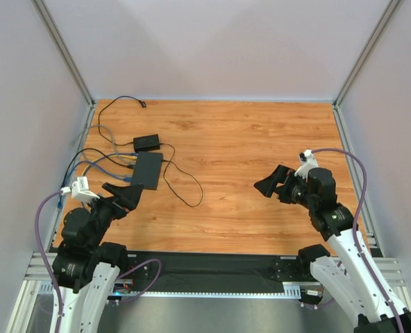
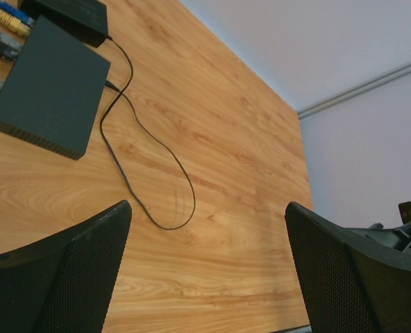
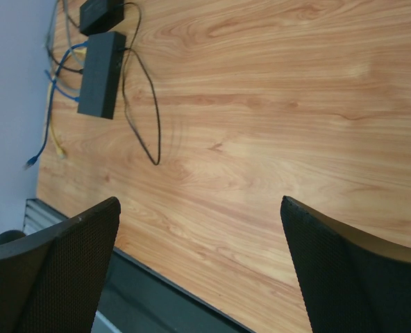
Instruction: Pull the plug from the switch port
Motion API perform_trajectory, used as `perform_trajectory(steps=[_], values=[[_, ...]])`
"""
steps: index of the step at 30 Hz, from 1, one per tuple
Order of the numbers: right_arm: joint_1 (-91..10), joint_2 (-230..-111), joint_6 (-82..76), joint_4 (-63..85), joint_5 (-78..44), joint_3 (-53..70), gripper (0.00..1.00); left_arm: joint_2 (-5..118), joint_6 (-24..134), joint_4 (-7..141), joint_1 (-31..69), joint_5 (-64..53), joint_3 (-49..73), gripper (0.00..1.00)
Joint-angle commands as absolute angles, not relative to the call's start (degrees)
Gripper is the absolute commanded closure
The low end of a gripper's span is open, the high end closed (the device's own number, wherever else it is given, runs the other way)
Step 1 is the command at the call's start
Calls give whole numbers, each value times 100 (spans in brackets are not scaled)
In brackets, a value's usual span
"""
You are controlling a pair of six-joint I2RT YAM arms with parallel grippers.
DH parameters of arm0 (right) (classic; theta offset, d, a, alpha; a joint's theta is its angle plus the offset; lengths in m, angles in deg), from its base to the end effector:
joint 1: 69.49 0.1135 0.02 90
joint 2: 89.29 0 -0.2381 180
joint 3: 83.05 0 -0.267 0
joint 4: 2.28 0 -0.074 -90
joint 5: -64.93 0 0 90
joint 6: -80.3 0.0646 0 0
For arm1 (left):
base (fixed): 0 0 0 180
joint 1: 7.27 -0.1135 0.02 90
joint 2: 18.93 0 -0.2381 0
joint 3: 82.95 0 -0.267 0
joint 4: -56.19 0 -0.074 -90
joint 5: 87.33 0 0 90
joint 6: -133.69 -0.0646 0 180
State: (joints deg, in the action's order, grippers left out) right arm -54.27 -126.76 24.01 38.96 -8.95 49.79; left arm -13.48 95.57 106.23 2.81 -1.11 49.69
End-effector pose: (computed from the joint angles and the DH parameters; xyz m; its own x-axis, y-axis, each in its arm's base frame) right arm 0.1981 0.0725 0.2321 -0.6867 0.3657 -0.6283 -0.1195 0.7957 0.5938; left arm 0.1162 -0.0250 0.2949 -0.2739 -0.7486 -0.6038 0.0379 0.6189 -0.7846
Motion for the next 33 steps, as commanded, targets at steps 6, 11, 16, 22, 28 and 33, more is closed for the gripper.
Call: perform_trajectory(steps=[6,11,16,22,28,33], values=[[-5192,-13980,3494,900,587,4978,0,-93,9115,11022,257,-752,4566,4],[-4340,-15623,3547,325,-125,4119,0,846,8905,10750,257,-939,4259,7],[-3794,-17659,3775,-870,-240,3177,0,1893,8553,10495,257,-447,3767,9],[-3732,-20076,4355,-1953,50,1307,10,3159,8289,9836,248,-60,3502,22],[-3635,-21811,4269,-2137,999,-662,29,4239,8105,9283,248,249,3537,33],[-3609,-22349,3171,-797,1272,-1639,33,4794,7841,9132,257,486,3345,33]])
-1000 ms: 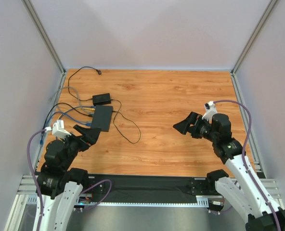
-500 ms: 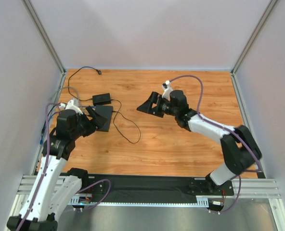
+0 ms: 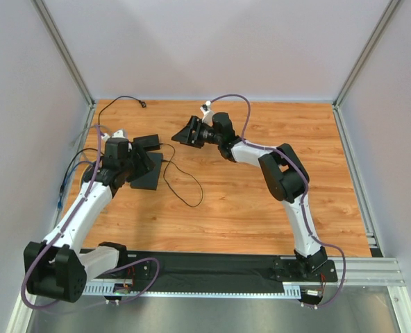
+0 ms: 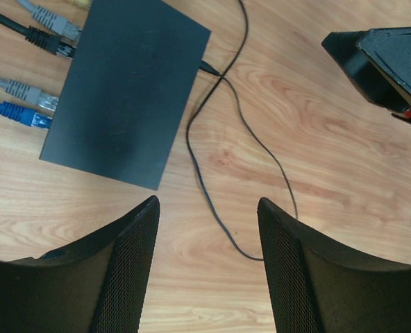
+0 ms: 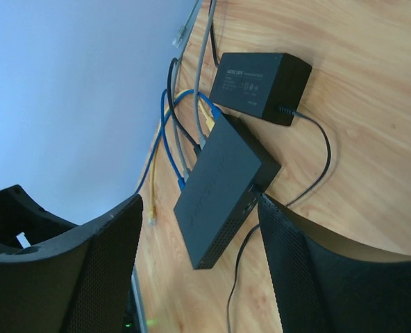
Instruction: Pull the plug from the switch port
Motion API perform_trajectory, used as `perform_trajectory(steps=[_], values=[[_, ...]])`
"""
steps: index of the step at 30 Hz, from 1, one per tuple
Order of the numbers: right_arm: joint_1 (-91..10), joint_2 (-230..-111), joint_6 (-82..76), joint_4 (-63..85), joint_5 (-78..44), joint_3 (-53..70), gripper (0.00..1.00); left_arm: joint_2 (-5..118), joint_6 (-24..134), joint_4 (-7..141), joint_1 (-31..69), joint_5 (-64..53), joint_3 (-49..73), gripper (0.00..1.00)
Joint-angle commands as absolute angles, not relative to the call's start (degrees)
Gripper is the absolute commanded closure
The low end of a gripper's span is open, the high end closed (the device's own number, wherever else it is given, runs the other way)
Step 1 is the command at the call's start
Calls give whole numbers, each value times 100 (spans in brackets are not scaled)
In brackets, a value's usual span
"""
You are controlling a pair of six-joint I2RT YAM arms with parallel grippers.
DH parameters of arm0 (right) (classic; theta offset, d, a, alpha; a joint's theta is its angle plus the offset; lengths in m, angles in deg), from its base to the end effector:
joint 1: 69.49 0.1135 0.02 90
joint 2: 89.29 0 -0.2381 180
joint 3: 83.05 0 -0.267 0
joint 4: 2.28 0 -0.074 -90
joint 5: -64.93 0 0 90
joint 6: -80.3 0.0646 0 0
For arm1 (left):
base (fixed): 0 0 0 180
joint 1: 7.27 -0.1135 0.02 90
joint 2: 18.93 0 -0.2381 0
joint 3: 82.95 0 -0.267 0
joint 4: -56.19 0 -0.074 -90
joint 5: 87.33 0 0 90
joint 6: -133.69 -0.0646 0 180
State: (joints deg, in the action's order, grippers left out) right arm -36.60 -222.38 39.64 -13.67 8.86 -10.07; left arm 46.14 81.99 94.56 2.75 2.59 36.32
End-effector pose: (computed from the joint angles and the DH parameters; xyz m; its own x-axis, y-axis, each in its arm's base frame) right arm 0.4388 0.3267 0.1377 -0.8244 0.2164 -0.5230 -0.4276 0.3673 0.8260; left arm 0.2833 -0.0501 0.2152 -0.6326 -0.5176 -0.5761 -0.2766 0.8458 -0.4562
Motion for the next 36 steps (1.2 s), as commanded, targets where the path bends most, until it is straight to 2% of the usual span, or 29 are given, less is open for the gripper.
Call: perform_trajectory(steps=[1,8,11,16,19,24,26,36], values=[[-3592,-22419,2961,-610,1281,-1762,33,4873,7806,9167,257,512,3283,32],[-3442,-22850,1396,1322,1420,-3018,35,5883,7604,10211,389,942,2448,31],[-3363,-22868,745,1685,1570,-3109,35,6017,7551,10337,494,1023,2280,31],[-3152,-22798,-213,2152,1667,-3073,38,6201,7594,10468,678,1092,2272,38],[-3091,-22833,-424,2143,1782,-3038,42,6184,7708,10486,793,1434,2342,38],[-3064,-22938,-662,2257,1817,-3020,45,6333,7656,10187,898,1330,2395,38],[-3073,-23034,-654,2336,1843,-3195,51,6491,7560,10170,960,1479,2325,37],[-3099,-23492,154,1985,2142,-3846,52,7009,7551,10020,978,1497,2114,36]])
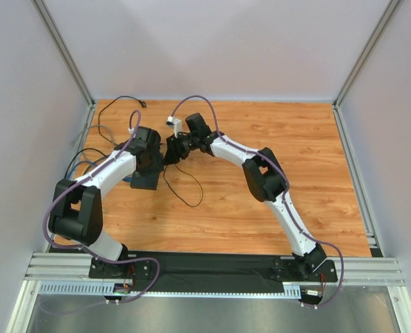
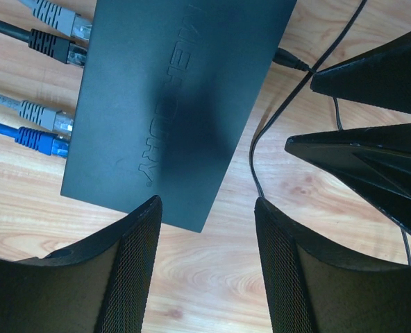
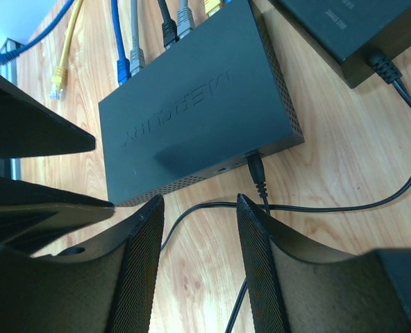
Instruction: Pull the plug from the switch port
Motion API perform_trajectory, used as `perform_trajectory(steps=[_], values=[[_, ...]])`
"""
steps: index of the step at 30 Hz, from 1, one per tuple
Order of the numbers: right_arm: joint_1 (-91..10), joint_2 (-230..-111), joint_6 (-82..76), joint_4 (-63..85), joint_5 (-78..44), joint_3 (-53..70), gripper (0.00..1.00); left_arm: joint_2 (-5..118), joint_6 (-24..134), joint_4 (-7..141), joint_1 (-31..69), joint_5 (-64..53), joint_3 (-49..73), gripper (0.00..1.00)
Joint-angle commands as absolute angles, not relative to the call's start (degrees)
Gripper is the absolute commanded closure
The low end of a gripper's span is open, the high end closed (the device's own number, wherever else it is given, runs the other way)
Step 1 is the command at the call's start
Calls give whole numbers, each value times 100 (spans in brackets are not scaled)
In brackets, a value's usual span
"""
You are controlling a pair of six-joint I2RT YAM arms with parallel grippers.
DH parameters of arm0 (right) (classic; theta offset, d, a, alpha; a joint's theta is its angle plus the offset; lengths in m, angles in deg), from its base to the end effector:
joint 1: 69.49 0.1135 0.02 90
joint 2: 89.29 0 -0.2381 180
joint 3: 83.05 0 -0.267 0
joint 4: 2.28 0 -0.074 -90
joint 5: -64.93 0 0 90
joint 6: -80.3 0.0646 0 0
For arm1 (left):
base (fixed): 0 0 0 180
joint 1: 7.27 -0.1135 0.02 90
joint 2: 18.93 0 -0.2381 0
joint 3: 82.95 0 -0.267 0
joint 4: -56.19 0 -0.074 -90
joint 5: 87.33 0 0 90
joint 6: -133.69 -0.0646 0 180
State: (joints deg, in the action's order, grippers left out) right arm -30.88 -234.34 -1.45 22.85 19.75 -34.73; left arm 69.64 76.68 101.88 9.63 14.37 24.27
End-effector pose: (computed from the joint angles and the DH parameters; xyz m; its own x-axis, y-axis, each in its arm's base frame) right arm 0.4160 0.3905 0.1136 -0.6068 -0.3543 -0.7115 -0.7949 0.2636 0.5466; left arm 0.3258 -0.0853 0.1583 -0.8097 -0.3112 -0.4975 -0.2967 0.9486 -0.1105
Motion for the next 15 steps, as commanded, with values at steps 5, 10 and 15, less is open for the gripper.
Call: perform_trajectory(steps=[5,10,15], values=[[-3108,-23624,374,1897,2011,-4014,51,7080,7498,10020,960,1348,2034,35],[-3143,-23835,769,1888,1914,-4294,50,7054,7551,10002,820,1041,2052,35],[-3371,-24063,1727,1344,2000,-4321,50,6905,7498,9766,636,488,2236,35]])
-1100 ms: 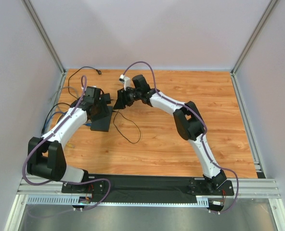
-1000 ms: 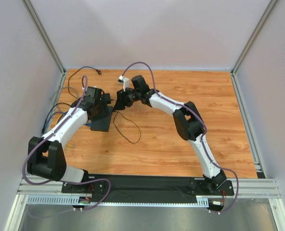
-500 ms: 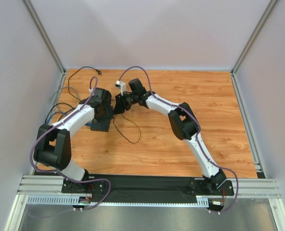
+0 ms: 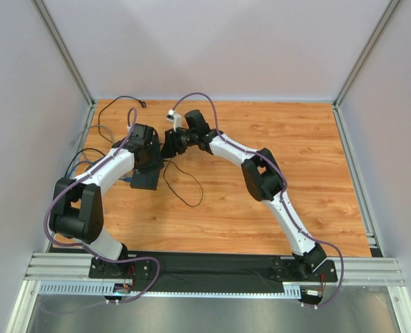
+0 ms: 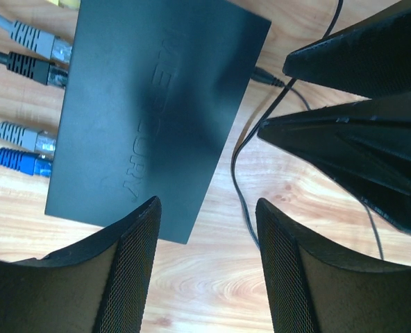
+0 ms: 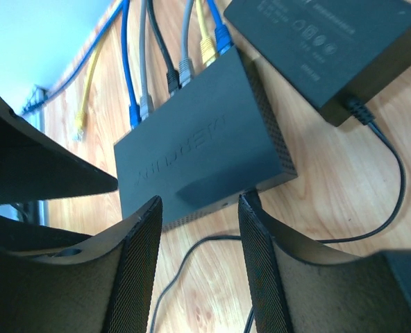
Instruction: Pull the plug from the switch port
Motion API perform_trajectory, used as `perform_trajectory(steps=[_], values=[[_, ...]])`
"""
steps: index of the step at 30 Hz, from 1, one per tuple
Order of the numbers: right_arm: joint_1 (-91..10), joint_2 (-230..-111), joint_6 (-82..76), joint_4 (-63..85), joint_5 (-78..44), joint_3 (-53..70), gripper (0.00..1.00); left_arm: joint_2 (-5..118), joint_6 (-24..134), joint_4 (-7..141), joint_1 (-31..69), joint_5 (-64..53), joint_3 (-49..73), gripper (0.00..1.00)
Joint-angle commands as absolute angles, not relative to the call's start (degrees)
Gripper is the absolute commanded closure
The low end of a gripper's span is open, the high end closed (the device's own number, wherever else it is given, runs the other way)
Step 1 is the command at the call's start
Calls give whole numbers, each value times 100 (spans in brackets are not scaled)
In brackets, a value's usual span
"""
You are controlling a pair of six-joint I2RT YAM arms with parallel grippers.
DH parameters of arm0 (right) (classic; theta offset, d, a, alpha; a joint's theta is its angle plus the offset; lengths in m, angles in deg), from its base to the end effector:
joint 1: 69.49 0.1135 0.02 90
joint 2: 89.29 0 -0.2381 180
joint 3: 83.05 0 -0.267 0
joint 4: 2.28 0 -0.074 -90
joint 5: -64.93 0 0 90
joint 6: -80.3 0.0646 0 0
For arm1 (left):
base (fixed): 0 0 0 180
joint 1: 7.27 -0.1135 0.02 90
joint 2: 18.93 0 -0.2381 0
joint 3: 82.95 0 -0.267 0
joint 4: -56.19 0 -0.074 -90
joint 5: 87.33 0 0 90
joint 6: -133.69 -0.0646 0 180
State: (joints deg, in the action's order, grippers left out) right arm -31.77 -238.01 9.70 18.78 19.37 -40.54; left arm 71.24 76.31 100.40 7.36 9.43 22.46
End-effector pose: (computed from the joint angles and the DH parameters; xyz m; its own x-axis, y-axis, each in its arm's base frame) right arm 0.4366 0.3949 0.1210 -0.6992 -0.2410 -0.6731 -0.7133 0.2997 0.6336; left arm 0.3381 -0.0804 0.1605 -0.8086 -0.3422 -0.4786 -0.2878 0.9396 -0.1856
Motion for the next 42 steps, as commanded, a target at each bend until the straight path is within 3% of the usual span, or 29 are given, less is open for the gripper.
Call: perform_trajectory(steps=[1,5,17,21,26,36,42], values=[[-3398,-24150,1911,1187,2280,-4356,50,6870,7507,9643,618,391,2280,35],[-3512,-24651,2466,1132,2564,-4988,53,6755,7656,9458,547,39,2491,35],[-3539,-24625,2325,1703,1870,-5085,50,6000,8411,8966,538,-340,3263,35],[-3495,-24749,2528,1764,1695,-5305,50,5474,8684,9053,530,-217,3467,36],[-3354,-24758,1940,3302,228,-5859,51,4945,8904,9211,530,117,3677,35],[-3337,-24793,2027,3409,130,-5895,55,4075,9001,9457,530,609,3827,35],[-3275,-24775,1825,3935,-624,-6009,57,4057,8948,9475,530,627,3845,35]])
